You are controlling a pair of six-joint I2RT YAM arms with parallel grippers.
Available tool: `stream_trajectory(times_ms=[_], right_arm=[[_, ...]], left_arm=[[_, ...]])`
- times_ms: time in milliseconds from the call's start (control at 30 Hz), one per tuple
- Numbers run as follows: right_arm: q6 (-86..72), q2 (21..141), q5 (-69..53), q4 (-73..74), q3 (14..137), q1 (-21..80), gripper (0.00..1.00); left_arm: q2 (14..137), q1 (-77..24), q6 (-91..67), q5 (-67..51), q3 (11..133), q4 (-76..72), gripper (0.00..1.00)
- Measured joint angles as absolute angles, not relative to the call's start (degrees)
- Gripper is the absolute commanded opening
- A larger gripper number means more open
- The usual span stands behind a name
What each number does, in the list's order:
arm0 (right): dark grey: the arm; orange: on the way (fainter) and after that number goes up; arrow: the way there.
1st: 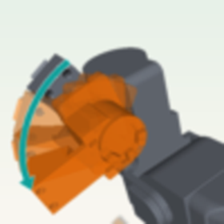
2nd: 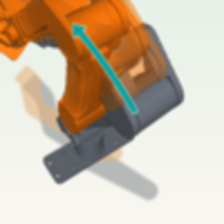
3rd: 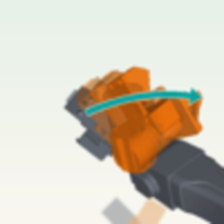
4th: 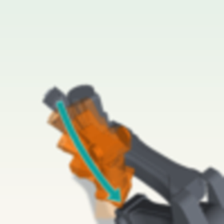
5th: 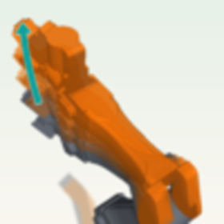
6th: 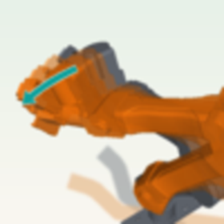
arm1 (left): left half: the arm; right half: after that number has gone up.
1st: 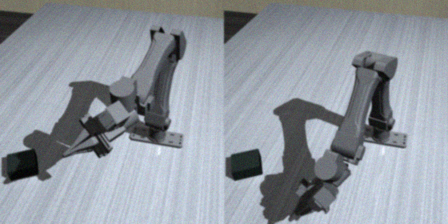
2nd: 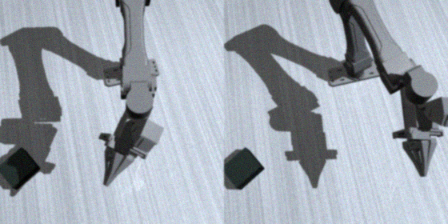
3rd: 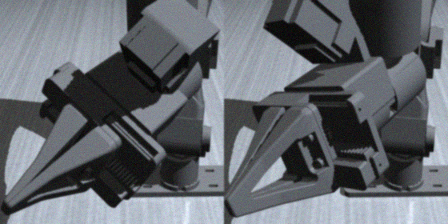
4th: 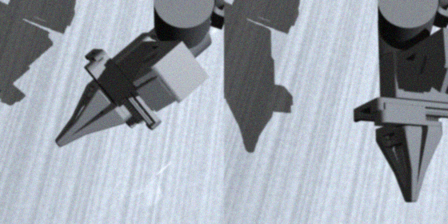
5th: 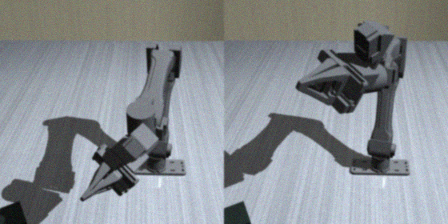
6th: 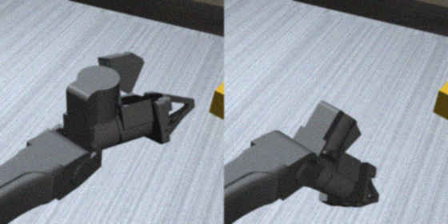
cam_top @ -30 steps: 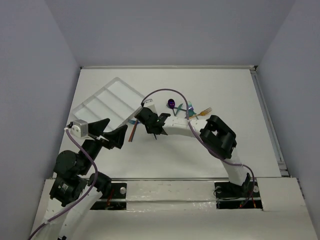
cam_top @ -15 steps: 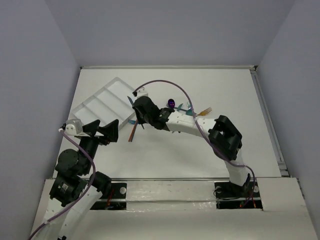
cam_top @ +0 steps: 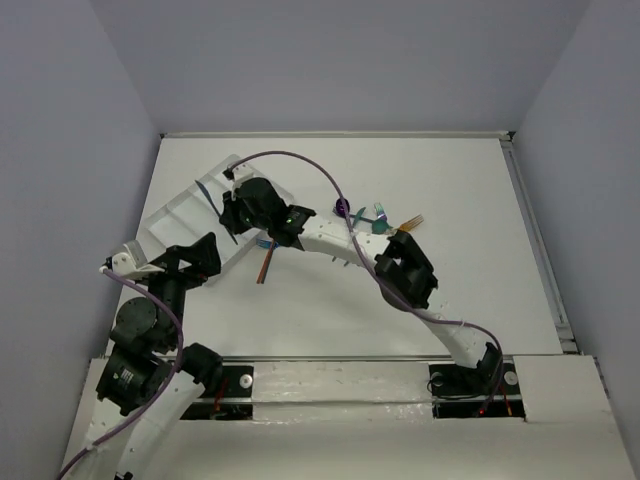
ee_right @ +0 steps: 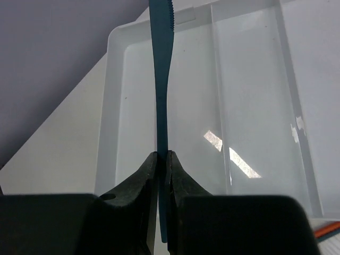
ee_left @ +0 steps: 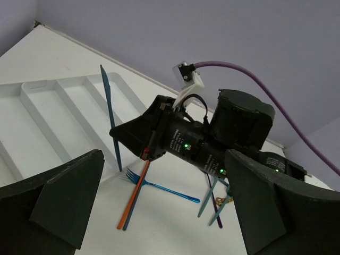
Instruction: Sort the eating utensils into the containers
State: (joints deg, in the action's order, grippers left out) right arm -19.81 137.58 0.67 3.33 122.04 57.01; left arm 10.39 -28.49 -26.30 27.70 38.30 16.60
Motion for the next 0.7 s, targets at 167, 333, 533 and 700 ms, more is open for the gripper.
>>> stream_trajectory(times_ms=[167,333,533,700], right_arm=[[-19.88,145.10,-3.42,3.42,130.10,57.01,0.00],[-19.86,148.73,-4.97,4.12,132.84,57.01,0.03],[-19.59,150.15,-4.95,5.04,135.33,57.01,0.15],[-19.33,150.58,-5.02,5.04,136.88,57.01,0.35]], left_arm=[[10.39,-28.49,-26.30,27.88,38.30,16.56,0.99],[10.39,-28.49,-26.26,27.55,38.28,16.49,0.99],[10.39,-28.49,-26.22,26.59,38.30,16.05,0.99],[10.39,-28.49,-26.20,26.28,38.30,16.03,0.99]])
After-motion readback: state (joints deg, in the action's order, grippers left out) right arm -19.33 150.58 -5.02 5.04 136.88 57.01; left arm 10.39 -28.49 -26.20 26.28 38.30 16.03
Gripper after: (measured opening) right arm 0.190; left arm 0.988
